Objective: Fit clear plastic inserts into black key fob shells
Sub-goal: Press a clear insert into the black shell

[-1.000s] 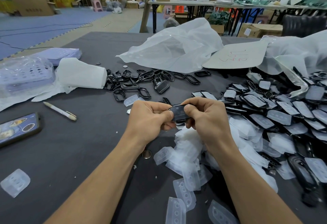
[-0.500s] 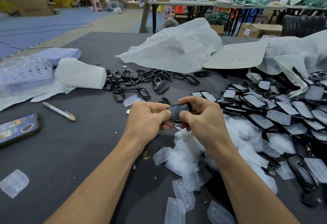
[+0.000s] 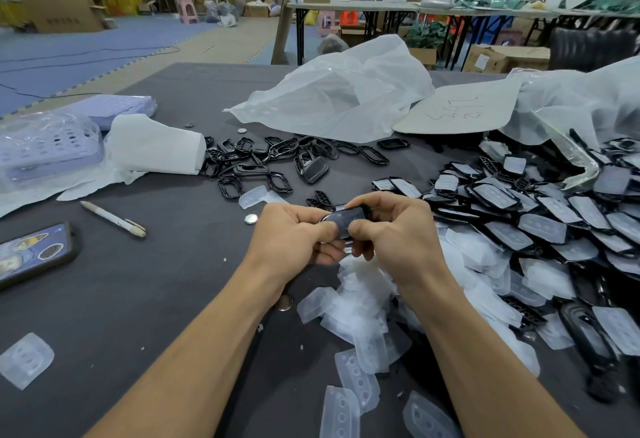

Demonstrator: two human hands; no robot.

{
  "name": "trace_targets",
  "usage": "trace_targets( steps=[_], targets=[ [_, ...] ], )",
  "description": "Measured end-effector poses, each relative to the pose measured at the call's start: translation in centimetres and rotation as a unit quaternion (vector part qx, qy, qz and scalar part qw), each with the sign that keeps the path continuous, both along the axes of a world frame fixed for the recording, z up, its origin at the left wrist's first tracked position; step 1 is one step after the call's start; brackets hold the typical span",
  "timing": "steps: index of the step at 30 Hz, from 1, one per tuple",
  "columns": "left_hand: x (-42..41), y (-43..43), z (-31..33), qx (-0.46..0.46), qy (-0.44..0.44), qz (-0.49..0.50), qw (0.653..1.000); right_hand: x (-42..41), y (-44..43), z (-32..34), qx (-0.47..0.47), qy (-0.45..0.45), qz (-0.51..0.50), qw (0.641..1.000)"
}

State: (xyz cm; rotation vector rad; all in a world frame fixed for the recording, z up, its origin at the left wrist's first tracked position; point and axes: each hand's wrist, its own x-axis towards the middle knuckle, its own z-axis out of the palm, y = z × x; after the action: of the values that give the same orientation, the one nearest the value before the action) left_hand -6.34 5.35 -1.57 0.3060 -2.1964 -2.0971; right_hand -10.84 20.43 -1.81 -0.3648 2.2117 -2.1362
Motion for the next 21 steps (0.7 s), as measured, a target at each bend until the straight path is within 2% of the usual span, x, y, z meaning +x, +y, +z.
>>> trace_targets(
  steps=[6,13,21],
  targets=[
    [-0.08,-0.22,-0.04,-0.005,0.008,-0.009,1.000,0.23,-0.01,0.14,-0.007,0.002,-0.003,1.000],
    [0.21,-0.71,0.08,0.043,0.006,-0.056,0.998,0.17,-0.05,0.44,-0.023,0.015,-0.030,0.999],
    [0.19,-0.33,-0.06,0.041,0.019,-0.008,0.999,0.34,0.14,0.59,-0.021,0.029,-0.038,0.999]
  ],
)
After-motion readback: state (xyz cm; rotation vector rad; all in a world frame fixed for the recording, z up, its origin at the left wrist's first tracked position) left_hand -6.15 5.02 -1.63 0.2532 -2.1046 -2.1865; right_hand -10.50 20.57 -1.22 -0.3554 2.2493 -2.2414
